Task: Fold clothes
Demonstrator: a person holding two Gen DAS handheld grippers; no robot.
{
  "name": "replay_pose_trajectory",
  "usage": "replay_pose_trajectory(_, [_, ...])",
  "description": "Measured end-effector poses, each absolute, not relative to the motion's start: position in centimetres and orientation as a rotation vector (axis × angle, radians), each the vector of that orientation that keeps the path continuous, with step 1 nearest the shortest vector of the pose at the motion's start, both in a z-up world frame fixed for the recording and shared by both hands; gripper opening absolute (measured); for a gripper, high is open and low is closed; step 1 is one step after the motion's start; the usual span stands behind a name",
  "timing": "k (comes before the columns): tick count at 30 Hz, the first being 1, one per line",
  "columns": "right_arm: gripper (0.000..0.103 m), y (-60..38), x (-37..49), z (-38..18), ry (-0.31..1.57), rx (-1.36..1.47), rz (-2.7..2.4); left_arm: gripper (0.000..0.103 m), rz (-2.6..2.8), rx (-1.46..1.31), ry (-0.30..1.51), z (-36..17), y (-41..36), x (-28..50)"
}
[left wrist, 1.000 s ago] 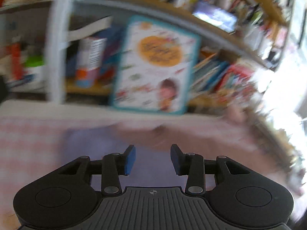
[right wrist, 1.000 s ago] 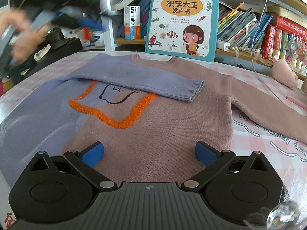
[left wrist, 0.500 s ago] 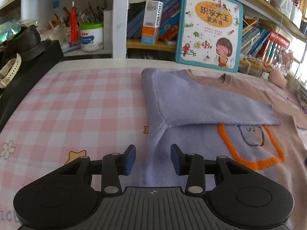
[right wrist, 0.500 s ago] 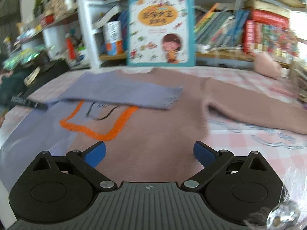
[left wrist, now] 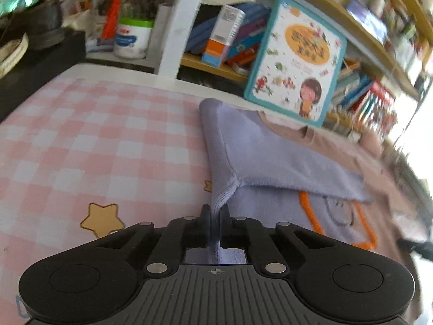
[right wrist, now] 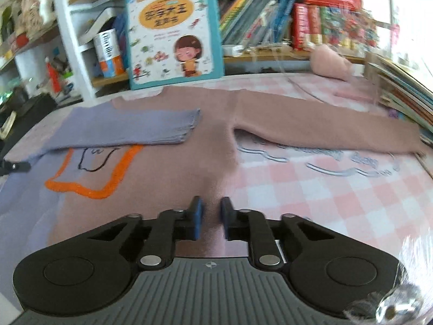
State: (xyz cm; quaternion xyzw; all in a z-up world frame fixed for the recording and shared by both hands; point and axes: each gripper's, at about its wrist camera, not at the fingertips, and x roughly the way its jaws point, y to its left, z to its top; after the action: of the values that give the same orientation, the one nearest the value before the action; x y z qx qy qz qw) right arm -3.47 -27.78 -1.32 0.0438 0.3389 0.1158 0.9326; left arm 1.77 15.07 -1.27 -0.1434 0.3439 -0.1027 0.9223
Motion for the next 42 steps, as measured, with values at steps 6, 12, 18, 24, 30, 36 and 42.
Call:
replay_pose_trajectory(6, [0.011,-24.9,-1.3,-1.5,0.688,0.06,0.279,0.005,-0.151,-0.325,0.687,-1.3,17.8,2.4])
replay_pose_trajectory(12, [0.011,-22.5,0.9,-1.5,0.679,0.011,0.281,0.005,-0.137,-0.354,0.675,-1.7,19.5,3.2])
replay_pose_trajectory(18, [0.013,-22.4,1.2,-1.5,0.679,-0.003,0.276,0.008,-0.14,-0.34,0.66,-1.8,19.6,3.1])
replay_pose_trajectory(24, [0.04,-22.4,0.4,-0.9,0.664,-0.007,0.268,0.029,-0.1,-0.161,0.564,0.7,16.7,0.8])
replay_pose_trajectory(30, [0.051,-24.2,0.7,0.3,0.634,0.007,0.229,0.065,-0.215,-0.173,0.468,2.5,13.8,-1.8])
replay_pose_trajectory(36, [0.056,-29.8,2.6,0.9,0.621,-0.023,0.074,0.067,-0.288,-0.104,0.527,1.1,10.5,-2.5])
replay_pose_trajectory(42, [0.055,-37.5,5.5,-0.4,0.67,0.089,-0.046,0.073,-0.283,-0.081,0.586,-0.1,9.7,-3.6])
